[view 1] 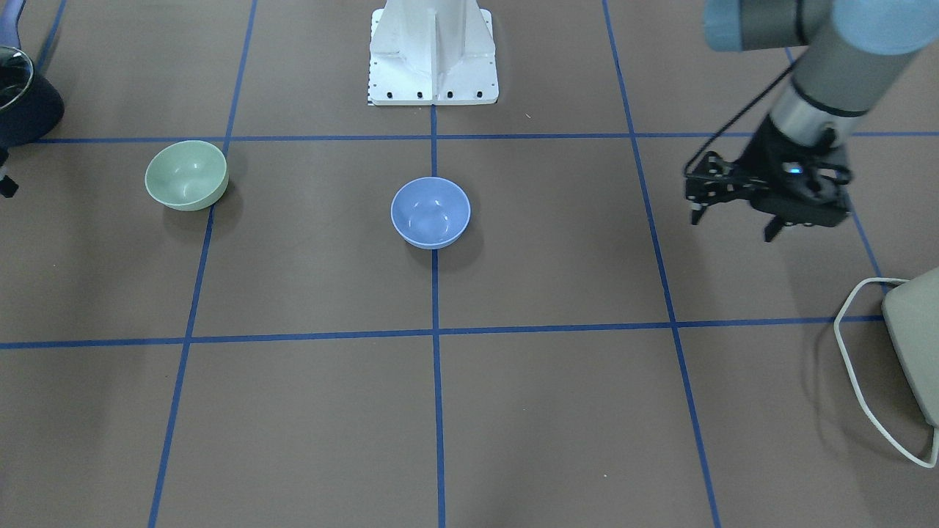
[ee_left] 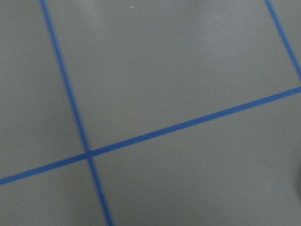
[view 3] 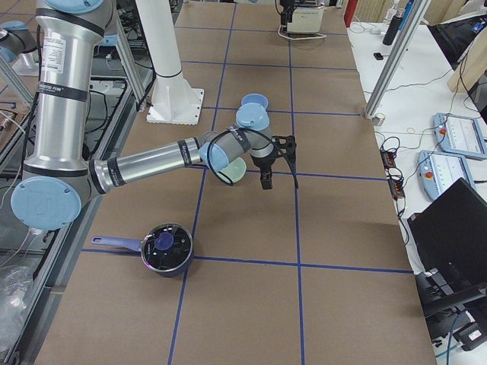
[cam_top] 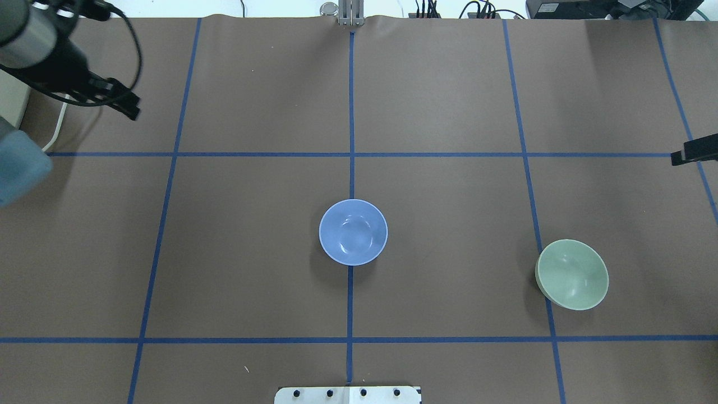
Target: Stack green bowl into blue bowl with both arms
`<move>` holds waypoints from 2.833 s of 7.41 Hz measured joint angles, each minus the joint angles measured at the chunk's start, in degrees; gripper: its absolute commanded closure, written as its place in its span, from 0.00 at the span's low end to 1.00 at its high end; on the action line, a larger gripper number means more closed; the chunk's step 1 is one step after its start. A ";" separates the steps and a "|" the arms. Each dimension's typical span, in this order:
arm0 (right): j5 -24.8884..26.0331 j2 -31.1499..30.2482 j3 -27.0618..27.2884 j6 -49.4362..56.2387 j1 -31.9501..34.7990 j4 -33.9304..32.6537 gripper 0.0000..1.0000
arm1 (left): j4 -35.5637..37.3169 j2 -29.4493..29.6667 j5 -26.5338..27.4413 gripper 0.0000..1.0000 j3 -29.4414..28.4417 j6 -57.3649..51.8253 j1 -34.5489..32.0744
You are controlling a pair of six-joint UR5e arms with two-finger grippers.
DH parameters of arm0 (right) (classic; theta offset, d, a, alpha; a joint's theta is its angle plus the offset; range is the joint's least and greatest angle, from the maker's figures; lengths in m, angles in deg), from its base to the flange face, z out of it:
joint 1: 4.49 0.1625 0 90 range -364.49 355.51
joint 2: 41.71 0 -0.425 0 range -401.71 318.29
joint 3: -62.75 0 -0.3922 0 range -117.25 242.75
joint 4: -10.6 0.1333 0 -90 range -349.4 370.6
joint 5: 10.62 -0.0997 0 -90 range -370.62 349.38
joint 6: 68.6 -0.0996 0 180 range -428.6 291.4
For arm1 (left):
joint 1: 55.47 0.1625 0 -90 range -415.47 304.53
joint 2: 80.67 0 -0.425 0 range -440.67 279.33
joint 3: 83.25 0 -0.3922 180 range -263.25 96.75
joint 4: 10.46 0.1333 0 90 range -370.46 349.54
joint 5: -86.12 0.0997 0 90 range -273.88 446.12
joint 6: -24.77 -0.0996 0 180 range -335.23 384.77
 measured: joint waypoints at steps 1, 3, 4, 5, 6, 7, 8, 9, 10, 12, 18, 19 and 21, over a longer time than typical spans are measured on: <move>2.92 -0.19 1.04 -3.21 -4.52 -0.18 0.00 | 0.09 -3.38 -3.28 0.02 -2.43 -10.41 -7.53; 6.31 -1.26 1.99 -5.22 -11.25 -0.34 0.00 | 0.29 -8.74 -7.30 0.02 -9.33 -30.00 -19.83; 7.75 -2.08 2.40 -5.41 -14.13 -0.35 0.00 | 0.41 -11.14 -7.69 0.02 -11.83 -36.34 -23.52; 9.56 -2.95 2.59 -5.47 -17.15 -0.33 0.00 | -0.08 -13.25 -7.69 0.02 -13.48 -39.65 -26.82; 11.36 -3.59 2.45 -5.49 -20.32 -0.31 0.05 | -1.20 -14.95 -7.65 0.02 -14.36 -41.44 -29.55; 12.61 -3.83 2.06 -5.49 -23.06 -0.24 0.17 | -1.97 -15.84 -7.57 0.02 -14.81 -42.37 -30.88; 13.61 -3.81 1.45 -5.49 -25.42 -0.02 0.27 | -2.31 -16.23 -7.53 0.02 -15.08 -42.71 -31.40; 14.04 -3.61 0.59 -5.50 -27.05 0.26 0.34 | -2.44 -16.38 -7.52 0.02 -15.19 -42.78 -31.58; 14.13 -3.43 -0.15 -5.50 -28.03 0.62 0.39 | -2.47 -16.48 -7.51 0.02 -15.22 -42.83 -31.63; 14.08 -3.29 -0.89 -5.50 -28.90 1.74 0.82 | -2.55 -17.07 -7.51 0.02 -15.06 -42.84 -31.66; 13.58 -3.30 -0.83 -5.32 -29.59 2.43 1.00 | -2.58 -17.52 -7.53 0.02 -14.86 -42.56 -31.72; 12.36 -3.16 0.40 -5.22 -28.76 2.63 1.00 | -2.60 -17.89 -7.57 0.02 -14.81 -42.55 -31.70; 8.44 0.12 1.95 -5.95 -25.38 2.70 1.00 | -2.64 -18.48 -7.62 0.02 -14.71 -42.55 -31.71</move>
